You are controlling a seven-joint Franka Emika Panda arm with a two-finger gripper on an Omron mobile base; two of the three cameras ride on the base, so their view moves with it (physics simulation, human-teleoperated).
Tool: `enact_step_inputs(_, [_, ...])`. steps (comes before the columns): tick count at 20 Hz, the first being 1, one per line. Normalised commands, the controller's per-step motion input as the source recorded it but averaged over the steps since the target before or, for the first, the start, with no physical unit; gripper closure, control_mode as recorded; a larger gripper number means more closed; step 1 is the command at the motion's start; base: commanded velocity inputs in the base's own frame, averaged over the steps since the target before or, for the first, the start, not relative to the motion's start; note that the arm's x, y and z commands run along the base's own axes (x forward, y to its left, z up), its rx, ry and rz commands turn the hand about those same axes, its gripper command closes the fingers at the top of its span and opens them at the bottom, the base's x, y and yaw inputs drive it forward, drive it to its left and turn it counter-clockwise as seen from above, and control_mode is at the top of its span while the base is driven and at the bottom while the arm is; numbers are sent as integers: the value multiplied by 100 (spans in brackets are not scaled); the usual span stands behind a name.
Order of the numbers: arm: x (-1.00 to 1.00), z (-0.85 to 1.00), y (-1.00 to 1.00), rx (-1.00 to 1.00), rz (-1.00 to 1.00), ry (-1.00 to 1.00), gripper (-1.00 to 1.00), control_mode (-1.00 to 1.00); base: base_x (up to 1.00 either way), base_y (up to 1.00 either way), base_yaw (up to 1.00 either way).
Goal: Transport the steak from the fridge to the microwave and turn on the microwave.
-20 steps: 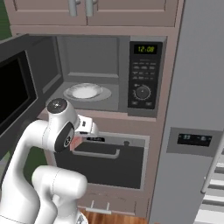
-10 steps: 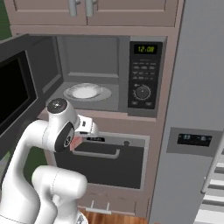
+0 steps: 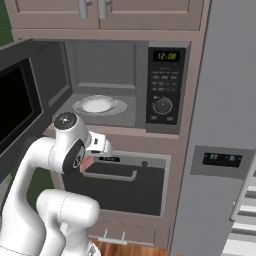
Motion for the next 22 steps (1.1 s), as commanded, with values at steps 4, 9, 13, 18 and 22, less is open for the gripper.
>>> enact_step_inputs(4, [0,0,0,0,0,0,100,-100,0,0,0])
enact_step_inputs(9, [18,11,17,0,0,-9,100,-100,0,0,0])
enact_step_inputs(13, [35,40,18,0,4,-5,100,-100,0,0,0])
enact_step_inputs(18, [40,44,13,0,4,-2,100,-100,0,0,0])
enact_step_inputs(22, [43,47,11,0,2,0,100,-100,0,0,0])
